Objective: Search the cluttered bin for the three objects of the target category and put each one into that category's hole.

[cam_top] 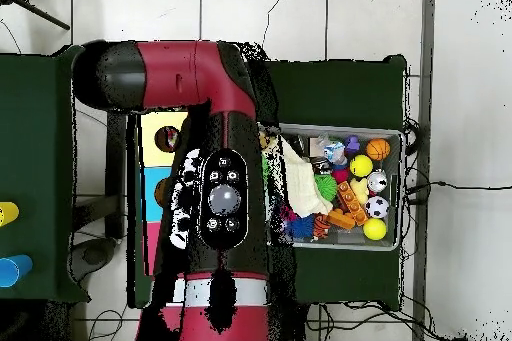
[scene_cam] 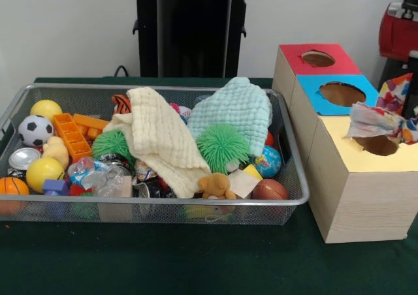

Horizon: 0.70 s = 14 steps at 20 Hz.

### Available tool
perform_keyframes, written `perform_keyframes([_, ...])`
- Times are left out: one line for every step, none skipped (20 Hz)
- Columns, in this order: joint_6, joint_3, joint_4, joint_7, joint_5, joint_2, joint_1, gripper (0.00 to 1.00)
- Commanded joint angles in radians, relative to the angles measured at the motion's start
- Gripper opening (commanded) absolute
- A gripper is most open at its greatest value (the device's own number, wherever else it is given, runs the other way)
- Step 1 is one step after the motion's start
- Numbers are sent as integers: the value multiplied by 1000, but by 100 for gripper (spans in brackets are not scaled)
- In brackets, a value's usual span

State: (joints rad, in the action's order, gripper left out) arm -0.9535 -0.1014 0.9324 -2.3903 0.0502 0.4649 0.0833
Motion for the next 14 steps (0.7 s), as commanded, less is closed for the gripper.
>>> perform_keyframes([58, -3, 121, -251, 29, -57, -12, 0])
perform_keyframes([56, -6, 118, -250, 29, -62, -12, 0])
perform_keyframes([63, -10, 126, -252, 29, -64, -10, 0])
perform_keyframes([64, -11, 128, -252, 33, -67, -11, 0])
perform_keyframes([65, -4, 143, -253, 45, -68, -12, 0])
perform_keyframes([67, -8, 148, -259, 48, -68, -6, 0])
perform_keyframes([67, -8, 160, -267, 58, -69, -2, 0])
perform_keyframes([64, -8, 163, -269, 64, -70, 3, 0])
perform_keyframes([61, -19, 163, -277, 62, -74, 13, 0])
perform_keyframes([58, -22, 162, -278, 66, -76, 16, 0])
perform_keyframes([61, -23, 166, -281, 72, -79, 19, 0])
perform_keyframes([56, -30, 160, -283, 72, -83, 24, 0])
perform_keyframes([50, -32, 160, -281, 74, -87, 26, 0])
perform_keyframes([36, -39, 154, -282, 77, -88, 29, 0])
